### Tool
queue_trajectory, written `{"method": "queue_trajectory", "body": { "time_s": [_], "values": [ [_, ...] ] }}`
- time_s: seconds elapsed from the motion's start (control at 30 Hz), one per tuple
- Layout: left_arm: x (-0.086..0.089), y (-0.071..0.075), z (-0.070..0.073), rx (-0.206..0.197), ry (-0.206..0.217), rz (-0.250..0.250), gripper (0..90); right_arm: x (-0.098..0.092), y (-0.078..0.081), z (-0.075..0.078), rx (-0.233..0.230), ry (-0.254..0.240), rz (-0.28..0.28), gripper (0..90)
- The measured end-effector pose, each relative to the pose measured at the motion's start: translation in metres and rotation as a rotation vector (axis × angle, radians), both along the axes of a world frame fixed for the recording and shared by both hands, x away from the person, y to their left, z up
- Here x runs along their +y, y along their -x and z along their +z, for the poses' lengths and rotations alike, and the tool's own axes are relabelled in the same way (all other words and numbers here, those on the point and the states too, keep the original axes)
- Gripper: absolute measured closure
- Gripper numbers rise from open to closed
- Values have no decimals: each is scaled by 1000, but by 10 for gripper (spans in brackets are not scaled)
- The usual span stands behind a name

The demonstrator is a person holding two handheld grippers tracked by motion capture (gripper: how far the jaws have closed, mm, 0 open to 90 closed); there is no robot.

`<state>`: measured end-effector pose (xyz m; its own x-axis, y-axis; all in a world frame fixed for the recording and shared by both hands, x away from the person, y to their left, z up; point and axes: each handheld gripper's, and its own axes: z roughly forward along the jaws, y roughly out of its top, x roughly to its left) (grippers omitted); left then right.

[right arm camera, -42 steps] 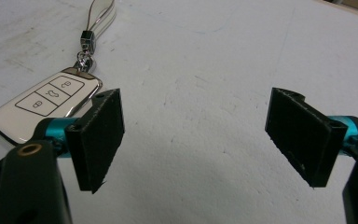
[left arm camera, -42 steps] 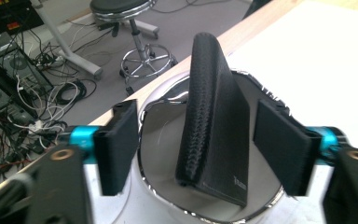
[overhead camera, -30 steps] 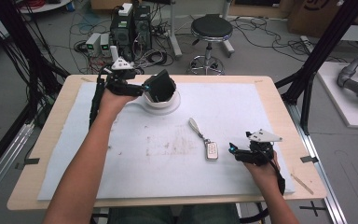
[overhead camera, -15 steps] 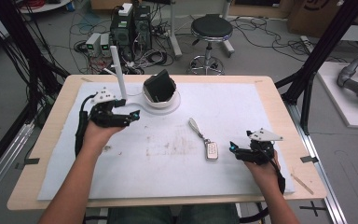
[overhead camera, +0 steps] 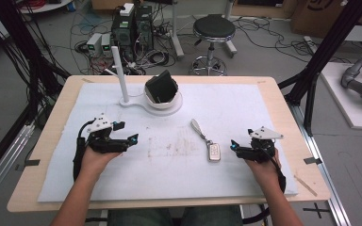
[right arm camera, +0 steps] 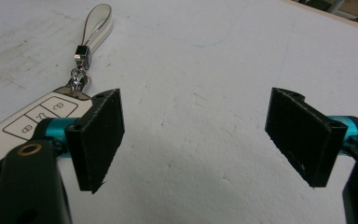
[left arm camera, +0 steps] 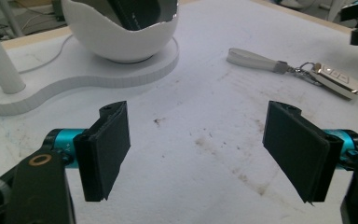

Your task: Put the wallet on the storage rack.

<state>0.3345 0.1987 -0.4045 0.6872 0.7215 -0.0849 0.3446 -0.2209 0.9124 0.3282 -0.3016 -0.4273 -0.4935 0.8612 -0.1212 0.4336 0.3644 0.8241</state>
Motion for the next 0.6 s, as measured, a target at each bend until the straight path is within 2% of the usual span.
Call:
{"method": "queue_trajectory", "body": {
  "time_s": [0.13, 0.2, 0.43, 0.6],
  "values": [
    [4, 1, 3, -32, 4, 0, 229, 7, -2, 0, -3, 18, 10, 199],
    [6, 0, 3, -33, 24, 16, 228, 10, -1, 2, -6, 18, 11, 199],
    [7, -3, 3, -35, 19, 18, 224, 16, -2, 1, -1, 38, 27, 199],
    [3, -5, 5, -41, 8, 15, 224, 13, 0, 1, -11, 21, 29, 199]
  ]
}}
